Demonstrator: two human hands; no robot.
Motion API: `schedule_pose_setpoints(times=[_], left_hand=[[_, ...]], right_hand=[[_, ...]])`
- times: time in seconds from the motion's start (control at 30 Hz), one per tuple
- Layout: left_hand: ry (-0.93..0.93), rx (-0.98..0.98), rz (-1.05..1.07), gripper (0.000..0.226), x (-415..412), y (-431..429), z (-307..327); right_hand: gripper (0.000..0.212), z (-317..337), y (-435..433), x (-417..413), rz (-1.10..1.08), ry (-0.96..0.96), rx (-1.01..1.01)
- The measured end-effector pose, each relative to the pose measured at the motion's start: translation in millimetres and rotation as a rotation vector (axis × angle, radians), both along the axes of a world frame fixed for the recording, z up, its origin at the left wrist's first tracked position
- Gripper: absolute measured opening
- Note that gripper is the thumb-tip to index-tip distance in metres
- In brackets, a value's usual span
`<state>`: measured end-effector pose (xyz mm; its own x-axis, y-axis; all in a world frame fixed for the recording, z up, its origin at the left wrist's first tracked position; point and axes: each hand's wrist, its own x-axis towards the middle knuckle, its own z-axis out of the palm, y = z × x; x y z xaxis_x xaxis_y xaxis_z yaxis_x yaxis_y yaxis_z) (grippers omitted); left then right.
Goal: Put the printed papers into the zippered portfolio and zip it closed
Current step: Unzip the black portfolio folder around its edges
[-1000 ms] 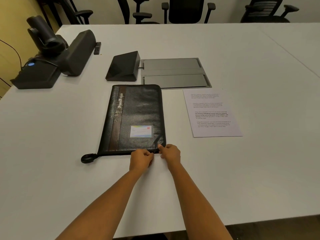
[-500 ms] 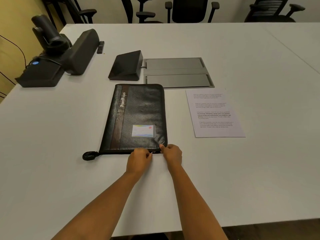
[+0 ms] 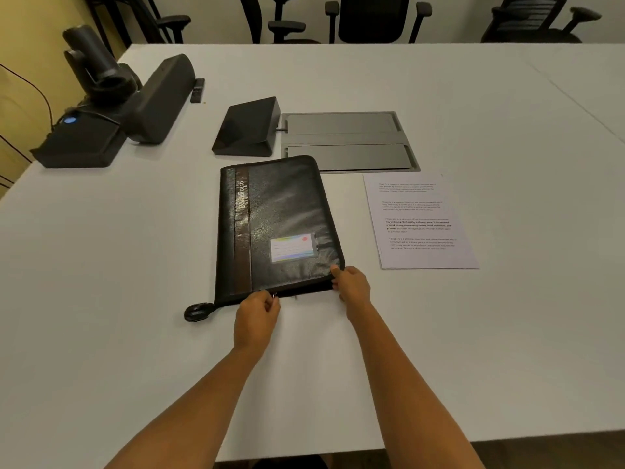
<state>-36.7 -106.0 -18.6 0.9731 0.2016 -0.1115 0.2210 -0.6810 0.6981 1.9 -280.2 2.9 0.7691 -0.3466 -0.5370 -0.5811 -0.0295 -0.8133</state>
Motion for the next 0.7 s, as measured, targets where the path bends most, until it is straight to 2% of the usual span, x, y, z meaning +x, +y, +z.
schedule_pose_setpoints(times=[0.07, 0.17, 0.3, 0.43, 0.6, 0.7], left_hand=[[-0.037, 0.010, -0.015, 0.023, 1, -2, -1], [-0.056, 0.016, -0.018, 0.021, 0, -1, -4], [-0.090, 0.051, -0.027, 0.016, 0, 4, -6], [-0.092, 0.048, -0.002, 0.014, 0, 11, -5], [-0.083, 0.026, 0.025, 0.014, -1, 23, -3], [-0.064, 0.004, 0.101, 0.015, -4, 42, -2]], right_hand=[[0.022, -5, 1, -3, 0.036, 0.007, 0.006], [0.034, -10, 6, -8, 0.035, 0.012, -0.001], [0.028, -12, 30, -11, 0.078, 0.102, 0.230], [0.032, -11, 50, -14, -0.025, 0.158, 0.417], [0.022, -9, 49, -10, -0.035, 0.186, 0.397], [0.025, -7, 50, -10, -0.030, 0.185, 0.348]])
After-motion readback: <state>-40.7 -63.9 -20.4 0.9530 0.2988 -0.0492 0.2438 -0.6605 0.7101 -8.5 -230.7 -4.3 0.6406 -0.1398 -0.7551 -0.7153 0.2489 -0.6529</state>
